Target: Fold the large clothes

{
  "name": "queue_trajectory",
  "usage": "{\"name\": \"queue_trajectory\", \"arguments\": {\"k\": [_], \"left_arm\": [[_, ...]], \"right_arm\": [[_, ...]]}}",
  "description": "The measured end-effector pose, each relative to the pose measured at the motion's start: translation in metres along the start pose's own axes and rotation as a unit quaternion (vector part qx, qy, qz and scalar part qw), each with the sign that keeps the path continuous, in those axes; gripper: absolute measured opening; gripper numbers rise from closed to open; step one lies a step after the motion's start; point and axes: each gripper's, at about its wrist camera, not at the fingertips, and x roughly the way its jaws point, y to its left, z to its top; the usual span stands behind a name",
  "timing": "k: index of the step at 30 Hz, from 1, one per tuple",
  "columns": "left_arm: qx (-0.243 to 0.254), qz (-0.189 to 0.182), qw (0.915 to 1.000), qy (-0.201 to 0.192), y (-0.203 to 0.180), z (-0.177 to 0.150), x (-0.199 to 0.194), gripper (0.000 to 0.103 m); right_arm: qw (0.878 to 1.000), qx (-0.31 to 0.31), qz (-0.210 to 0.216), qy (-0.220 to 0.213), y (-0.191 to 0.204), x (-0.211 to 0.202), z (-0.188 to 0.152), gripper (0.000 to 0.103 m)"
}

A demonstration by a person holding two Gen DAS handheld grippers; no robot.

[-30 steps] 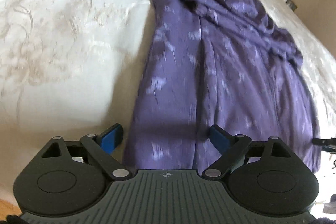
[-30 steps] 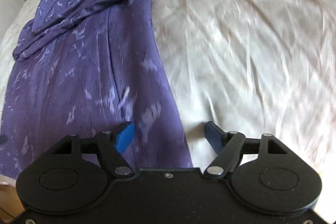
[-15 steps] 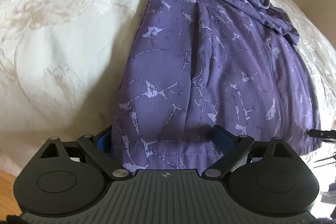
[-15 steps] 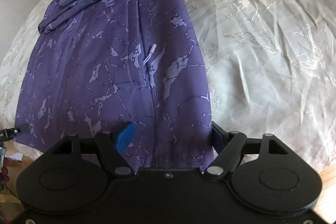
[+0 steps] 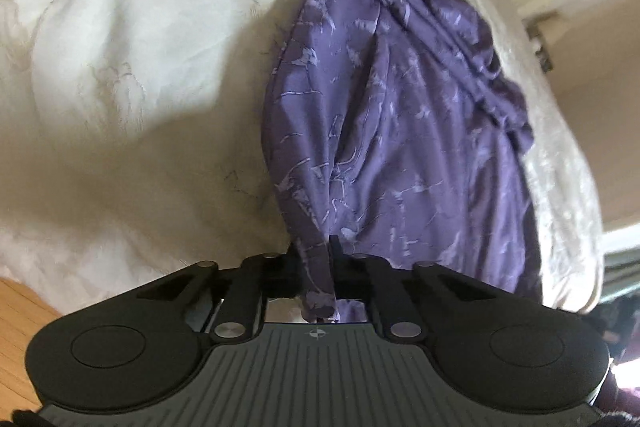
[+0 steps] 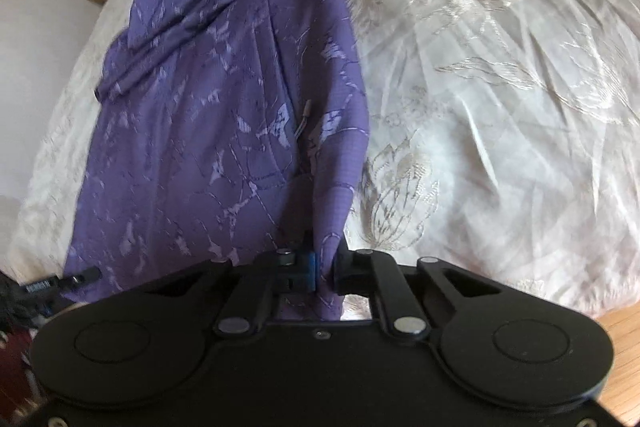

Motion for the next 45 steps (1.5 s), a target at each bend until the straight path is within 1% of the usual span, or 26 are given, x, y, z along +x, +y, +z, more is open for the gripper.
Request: {"name": "queue_trajectory", "arguments": {"k": [4,8,10,13,16,20,22,23,26,29,31,35,39,43,45], "left_arm": [[-0.059,-0.038,0.9969,-0.035,0.002,-0.002,-0.020,0.007],[-0.072,-0.068,0.9932,-0.061,-0.010,0.010,-0.039,0.007],[-0.074,-0.089,0.9904,-0.074,-0.021,0.022,-0.046,0.007],[-0.078,-0.118,0.9852,-0.097,-0.035,0.045,-0.054,0.007],[-0.087,-0.148,0.9762,-0.132,-0.049,0.077,-0.057,0.007],[-0.107,-0.185,0.9627,-0.166,-0.062,0.125,-0.045,0.008],[-0.106,-0.197,0.9592,-0.173,-0.071,0.154,-0.032,0.008],[-0.100,-0.198,0.9591,-0.176,-0.076,0.166,-0.027,0.008],[-0.082,-0.197,0.9605,-0.179,-0.090,0.205,-0.005,0.008],[-0.081,-0.192,0.9625,-0.174,-0.098,0.240,0.020,0.008],[-0.086,-0.185,0.9642,-0.169,-0.096,0.259,0.033,0.008],[-0.095,-0.170,0.9678,-0.159,-0.090,0.290,0.060,0.008],[-0.075,-0.146,0.9768,-0.138,-0.095,0.319,0.090,0.009],[-0.054,-0.111,0.9858,-0.113,-0.098,0.340,0.121,0.011],[-0.054,-0.094,0.9889,-0.101,-0.097,0.346,0.134,0.013]], "right_arm": [[0.998,0.043,0.047,-0.016,-0.012,-0.021,0.003,0.013],[0.992,0.077,0.096,-0.039,-0.013,-0.041,0.012,0.012],[0.988,0.088,0.115,-0.054,-0.010,-0.049,0.020,0.012],[0.980,0.108,0.147,-0.085,-0.004,-0.059,0.040,0.012],[0.970,0.120,0.172,-0.124,0.007,-0.064,0.070,0.012],[0.954,0.145,0.201,-0.170,0.021,-0.059,0.118,0.012],[0.950,0.143,0.206,-0.184,0.031,-0.052,0.147,0.012],[0.949,0.140,0.208,-0.189,0.037,-0.048,0.160,0.012],[0.950,0.128,0.202,-0.204,0.051,-0.033,0.200,0.012],[0.951,0.129,0.185,-0.211,0.060,-0.010,0.236,0.013],[0.952,0.135,0.175,-0.210,0.057,-0.001,0.250,0.012],[0.955,0.158,0.145,-0.205,0.056,0.031,0.286,0.012],[0.963,0.163,0.102,-0.187,0.055,0.058,0.312,0.012],[0.970,0.172,0.059,-0.164,0.054,0.079,0.328,0.014],[0.974,0.163,0.038,-0.153,0.056,0.090,0.336,0.017]]}}
